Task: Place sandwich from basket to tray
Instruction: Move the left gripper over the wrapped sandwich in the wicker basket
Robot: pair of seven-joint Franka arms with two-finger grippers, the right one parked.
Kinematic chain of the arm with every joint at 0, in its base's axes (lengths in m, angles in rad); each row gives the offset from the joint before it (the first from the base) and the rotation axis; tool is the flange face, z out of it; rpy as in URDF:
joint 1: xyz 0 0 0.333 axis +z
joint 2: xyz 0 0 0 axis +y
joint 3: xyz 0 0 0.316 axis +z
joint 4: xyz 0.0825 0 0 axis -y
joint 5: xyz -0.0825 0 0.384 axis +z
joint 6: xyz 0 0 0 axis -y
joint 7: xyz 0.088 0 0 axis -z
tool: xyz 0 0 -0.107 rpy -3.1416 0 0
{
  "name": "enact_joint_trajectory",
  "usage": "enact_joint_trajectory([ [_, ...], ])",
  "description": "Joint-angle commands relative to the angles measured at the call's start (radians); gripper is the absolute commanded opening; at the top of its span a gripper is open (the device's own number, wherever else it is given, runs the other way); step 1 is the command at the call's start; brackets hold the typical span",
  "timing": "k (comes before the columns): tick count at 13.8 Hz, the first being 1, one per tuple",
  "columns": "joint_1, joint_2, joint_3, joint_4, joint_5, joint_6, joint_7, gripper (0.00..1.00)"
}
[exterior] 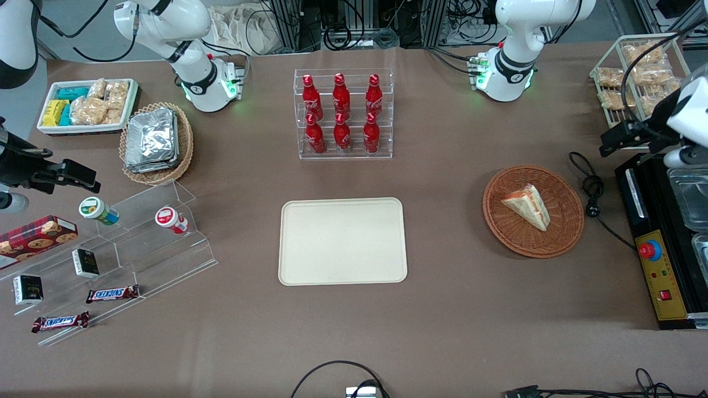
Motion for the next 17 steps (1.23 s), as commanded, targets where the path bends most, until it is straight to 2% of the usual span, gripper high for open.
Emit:
enact_joint_trajectory([
  [1, -0.007, -0.003, -0.01, -0.104, 0.007, 0.112, -0.112, 1.0],
  [9, -0.007, -0.08, -0.023, -0.497, 0.008, 0.493, -0.377, 1.0],
  [17, -0.007, -0.063, -0.083, -0.635, 0.031, 0.671, -0.653, 1.0],
])
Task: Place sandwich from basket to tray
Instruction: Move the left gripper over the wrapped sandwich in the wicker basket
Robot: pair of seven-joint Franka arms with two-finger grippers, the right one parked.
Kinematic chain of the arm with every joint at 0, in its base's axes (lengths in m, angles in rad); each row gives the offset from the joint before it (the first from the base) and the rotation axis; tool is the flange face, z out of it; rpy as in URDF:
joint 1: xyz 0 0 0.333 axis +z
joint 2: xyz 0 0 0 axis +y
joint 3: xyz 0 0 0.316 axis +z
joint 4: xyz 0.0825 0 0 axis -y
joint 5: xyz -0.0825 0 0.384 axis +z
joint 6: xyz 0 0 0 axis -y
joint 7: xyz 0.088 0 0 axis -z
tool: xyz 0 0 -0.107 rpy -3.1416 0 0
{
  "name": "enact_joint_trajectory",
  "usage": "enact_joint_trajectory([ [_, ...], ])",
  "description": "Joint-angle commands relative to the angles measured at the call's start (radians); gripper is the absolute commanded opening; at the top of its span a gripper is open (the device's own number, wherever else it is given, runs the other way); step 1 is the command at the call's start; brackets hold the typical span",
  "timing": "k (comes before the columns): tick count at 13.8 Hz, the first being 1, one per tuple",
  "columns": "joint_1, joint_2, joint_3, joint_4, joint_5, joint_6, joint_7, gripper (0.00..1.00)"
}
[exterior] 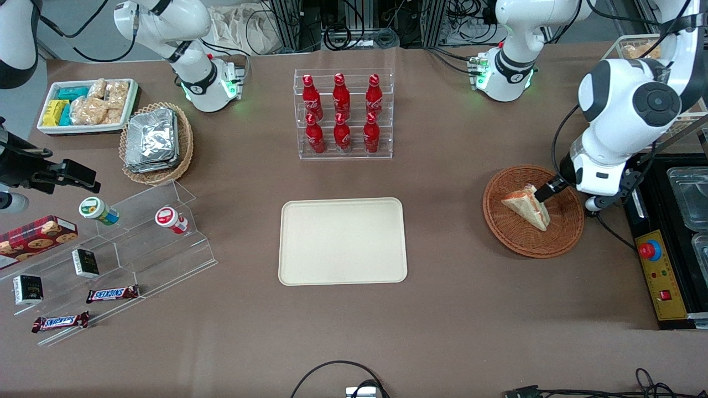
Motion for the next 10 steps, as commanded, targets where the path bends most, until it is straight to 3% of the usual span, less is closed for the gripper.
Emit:
enact_joint_trajectory([
  [1, -0.005, -0.023, -0.002, -0.08, 0.019, 0.078, -0.075, 1.0],
  [10, 0.001, 0.005, -0.001, -0.216, 0.021, 0.23, -0.193, 1.0],
])
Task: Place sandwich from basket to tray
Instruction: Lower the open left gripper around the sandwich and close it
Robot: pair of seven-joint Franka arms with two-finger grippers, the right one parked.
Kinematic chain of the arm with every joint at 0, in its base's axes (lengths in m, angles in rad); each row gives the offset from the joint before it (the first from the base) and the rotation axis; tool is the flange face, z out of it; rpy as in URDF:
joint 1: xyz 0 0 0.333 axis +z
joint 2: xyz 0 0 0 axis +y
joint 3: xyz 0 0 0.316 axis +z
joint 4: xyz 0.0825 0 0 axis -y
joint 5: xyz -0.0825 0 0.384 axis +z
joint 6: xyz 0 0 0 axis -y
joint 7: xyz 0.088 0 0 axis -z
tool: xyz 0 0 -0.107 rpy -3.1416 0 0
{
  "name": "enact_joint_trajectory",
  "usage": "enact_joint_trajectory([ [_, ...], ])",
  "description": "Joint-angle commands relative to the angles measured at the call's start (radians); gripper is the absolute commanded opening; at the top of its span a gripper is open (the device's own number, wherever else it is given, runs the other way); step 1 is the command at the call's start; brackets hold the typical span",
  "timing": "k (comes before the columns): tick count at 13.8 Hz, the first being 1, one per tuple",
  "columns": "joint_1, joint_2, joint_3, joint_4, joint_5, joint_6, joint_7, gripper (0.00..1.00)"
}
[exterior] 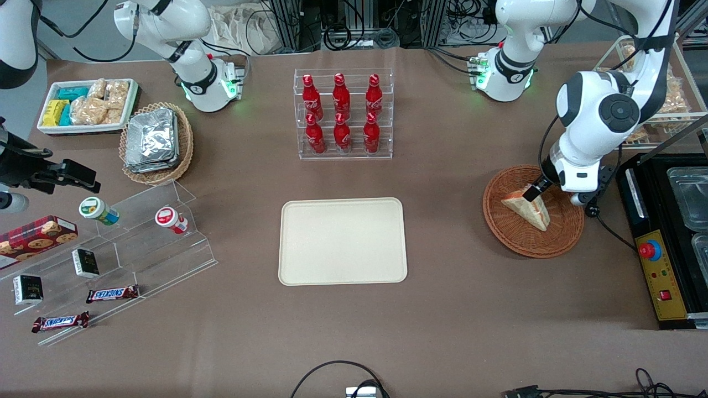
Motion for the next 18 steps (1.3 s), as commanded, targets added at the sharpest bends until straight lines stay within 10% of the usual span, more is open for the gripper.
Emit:
enact_joint_trajectory([
  [1, 0.001, 0.01, 0.001, -0.038, 0.02, 0.071, -0.046, 1.0],
  [15, 0.007, 0.153, 0.004, -0.11, 0.018, 0.342, -0.077, 0.99],
  [18, 0.007, 0.158, 0.004, -0.11, 0.018, 0.347, -0.075, 0.48],
])
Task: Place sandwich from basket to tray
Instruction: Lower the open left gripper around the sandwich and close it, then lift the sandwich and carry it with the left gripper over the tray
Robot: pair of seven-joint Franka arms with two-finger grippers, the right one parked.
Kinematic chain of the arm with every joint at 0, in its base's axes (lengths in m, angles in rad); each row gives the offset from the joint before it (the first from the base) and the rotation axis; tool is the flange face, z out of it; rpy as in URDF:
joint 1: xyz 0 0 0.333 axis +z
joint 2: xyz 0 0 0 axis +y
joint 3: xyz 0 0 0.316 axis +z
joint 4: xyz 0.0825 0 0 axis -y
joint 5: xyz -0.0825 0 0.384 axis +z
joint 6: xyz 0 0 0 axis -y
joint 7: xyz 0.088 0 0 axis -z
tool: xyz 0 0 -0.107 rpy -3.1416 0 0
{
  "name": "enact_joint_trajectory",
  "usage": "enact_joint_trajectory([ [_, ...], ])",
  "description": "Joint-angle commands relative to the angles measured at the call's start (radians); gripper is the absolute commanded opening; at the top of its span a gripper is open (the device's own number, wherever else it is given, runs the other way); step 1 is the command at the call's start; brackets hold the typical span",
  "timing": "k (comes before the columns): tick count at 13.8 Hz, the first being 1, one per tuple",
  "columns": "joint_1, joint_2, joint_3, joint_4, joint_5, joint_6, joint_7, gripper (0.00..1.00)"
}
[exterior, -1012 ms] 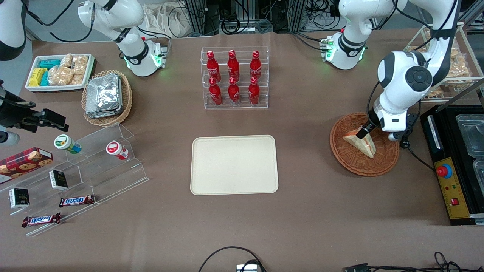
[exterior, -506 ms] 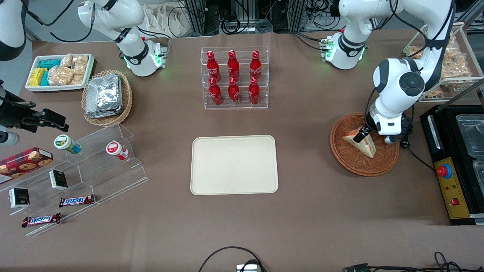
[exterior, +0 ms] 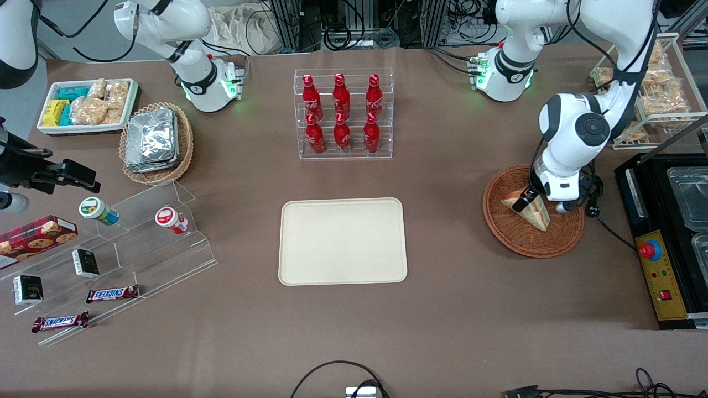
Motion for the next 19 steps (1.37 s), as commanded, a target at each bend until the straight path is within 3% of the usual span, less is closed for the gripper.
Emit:
enact_joint_trajectory([
  [1, 0.003, 0.002, 0.0, -0.014, 0.018, 0.039, -0.026, 0.34],
  [2, 0.003, 0.002, 0.0, -0.014, 0.02, 0.039, -0.022, 0.26],
  [3, 0.003, 0.0, 0.001, -0.012, 0.02, 0.038, -0.016, 0.25],
  [7, 0.003, -0.027, 0.003, -0.002, 0.053, -0.005, -0.01, 0.25],
  [12, -0.009, -0.125, -0.006, 0.098, 0.179, -0.261, -0.003, 0.26],
  [16, -0.014, -0.132, -0.074, 0.294, 0.181, -0.489, 0.094, 0.26],
  [19, -0.039, -0.125, -0.103, 0.399, 0.15, -0.554, 0.183, 0.26],
])
